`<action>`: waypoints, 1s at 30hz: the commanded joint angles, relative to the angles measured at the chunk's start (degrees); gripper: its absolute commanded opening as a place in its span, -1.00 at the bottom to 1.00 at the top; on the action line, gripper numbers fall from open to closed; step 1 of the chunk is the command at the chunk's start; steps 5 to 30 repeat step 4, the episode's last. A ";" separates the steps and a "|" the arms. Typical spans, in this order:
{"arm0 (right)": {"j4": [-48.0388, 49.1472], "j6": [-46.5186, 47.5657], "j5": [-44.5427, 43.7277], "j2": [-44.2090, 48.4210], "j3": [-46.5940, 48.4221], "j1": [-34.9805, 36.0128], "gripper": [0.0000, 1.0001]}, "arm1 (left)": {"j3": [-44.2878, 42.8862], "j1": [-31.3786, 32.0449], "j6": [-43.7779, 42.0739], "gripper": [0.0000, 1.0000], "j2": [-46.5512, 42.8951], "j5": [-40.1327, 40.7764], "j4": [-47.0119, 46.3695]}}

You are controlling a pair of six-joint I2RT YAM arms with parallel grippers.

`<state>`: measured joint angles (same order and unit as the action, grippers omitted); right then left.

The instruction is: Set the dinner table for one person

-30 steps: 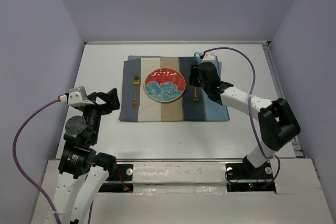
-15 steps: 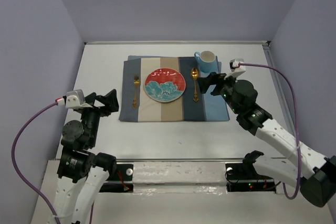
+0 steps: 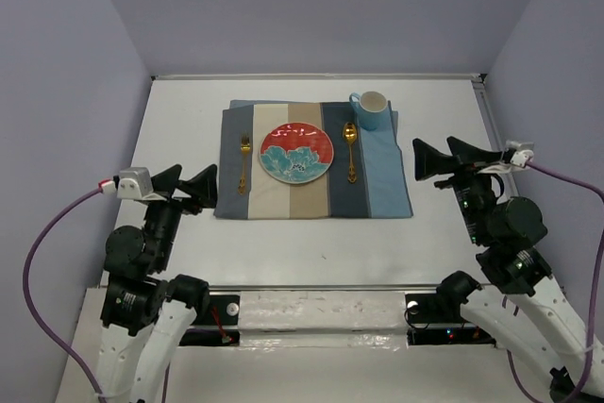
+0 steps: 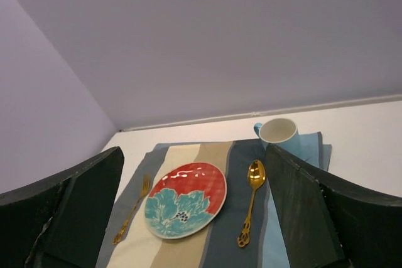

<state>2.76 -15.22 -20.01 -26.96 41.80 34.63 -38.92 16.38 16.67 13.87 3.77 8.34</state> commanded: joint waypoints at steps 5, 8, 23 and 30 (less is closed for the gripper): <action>-1.62 -0.42 -0.21 -1.16 -0.06 0.35 0.99 | -1.69 -0.30 0.74 0.98 -1.56 -5.88 -3.85; -1.62 -0.42 -0.21 -1.16 -0.06 0.35 0.99 | -1.69 -0.30 0.74 0.98 -1.56 -5.88 -3.85; -1.62 -0.42 -0.21 -1.16 -0.06 0.35 0.99 | -1.69 -0.30 0.74 0.98 -1.56 -5.88 -3.85; -1.62 -0.42 -0.21 -1.16 -0.06 0.35 0.99 | -1.69 -0.30 0.74 0.98 -1.56 -5.88 -3.85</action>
